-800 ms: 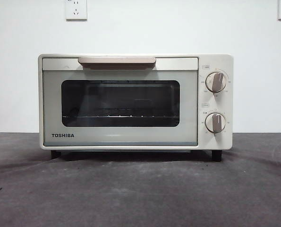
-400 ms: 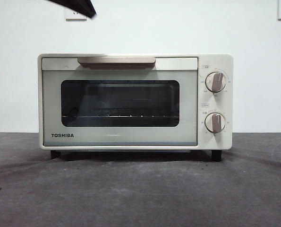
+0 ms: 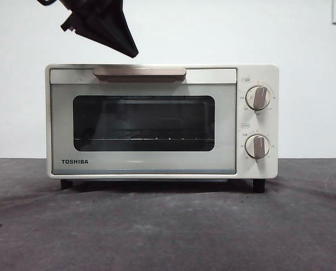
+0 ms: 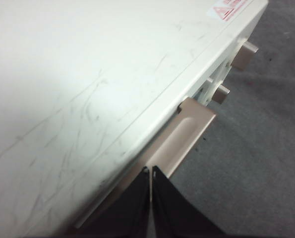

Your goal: The left arm flap open the oven, the right arm pick bread and place it into oven, the left arm flap close the oven

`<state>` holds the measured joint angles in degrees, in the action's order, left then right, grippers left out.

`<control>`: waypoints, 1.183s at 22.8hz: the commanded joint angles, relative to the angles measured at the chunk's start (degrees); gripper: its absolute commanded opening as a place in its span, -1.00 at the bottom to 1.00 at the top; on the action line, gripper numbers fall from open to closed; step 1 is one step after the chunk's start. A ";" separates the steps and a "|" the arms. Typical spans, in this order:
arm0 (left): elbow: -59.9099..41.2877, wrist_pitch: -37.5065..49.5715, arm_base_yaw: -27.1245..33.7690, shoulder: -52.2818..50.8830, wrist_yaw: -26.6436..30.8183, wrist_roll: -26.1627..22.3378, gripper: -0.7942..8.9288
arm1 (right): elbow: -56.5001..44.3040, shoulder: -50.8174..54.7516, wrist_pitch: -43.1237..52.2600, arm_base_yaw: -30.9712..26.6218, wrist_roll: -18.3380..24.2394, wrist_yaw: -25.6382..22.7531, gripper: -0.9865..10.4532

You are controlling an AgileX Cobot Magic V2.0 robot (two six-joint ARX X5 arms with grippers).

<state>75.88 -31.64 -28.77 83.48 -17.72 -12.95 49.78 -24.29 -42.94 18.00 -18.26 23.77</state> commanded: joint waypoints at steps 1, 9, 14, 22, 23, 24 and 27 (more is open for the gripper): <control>1.29 0.39 -0.39 1.64 0.17 -0.31 -0.82 | 1.01 -0.20 0.81 0.24 -0.39 -0.24 -0.60; 1.29 -0.42 -0.39 3.67 1.64 -0.26 -0.82 | 1.01 -0.20 0.79 0.24 -0.42 -0.22 -0.60; 1.29 -2.82 -0.76 3.78 1.62 -0.22 -0.82 | 1.01 -0.20 0.79 0.24 -0.39 -0.24 -0.60; 1.29 -12.00 -1.36 3.78 1.62 -1.01 -0.82 | 1.01 -0.20 0.79 0.24 0.31 -0.59 -0.60; 1.29 -12.59 -1.42 3.78 1.64 -0.98 -0.82 | 1.01 -0.20 0.79 0.24 0.33 -1.16 -0.60; 1.29 -13.35 -1.62 3.78 1.64 -0.94 -0.82 | 1.01 -0.20 0.79 0.24 0.33 -1.73 -0.60; 1.22 -16.13 -2.51 3.78 1.64 -0.33 -0.82 | 1.01 -0.20 0.74 0.24 0.39 -1.75 -0.60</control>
<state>77.54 -46.35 -31.18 85.12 -18.26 -12.95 49.78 -24.29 -42.94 18.00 -18.22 22.22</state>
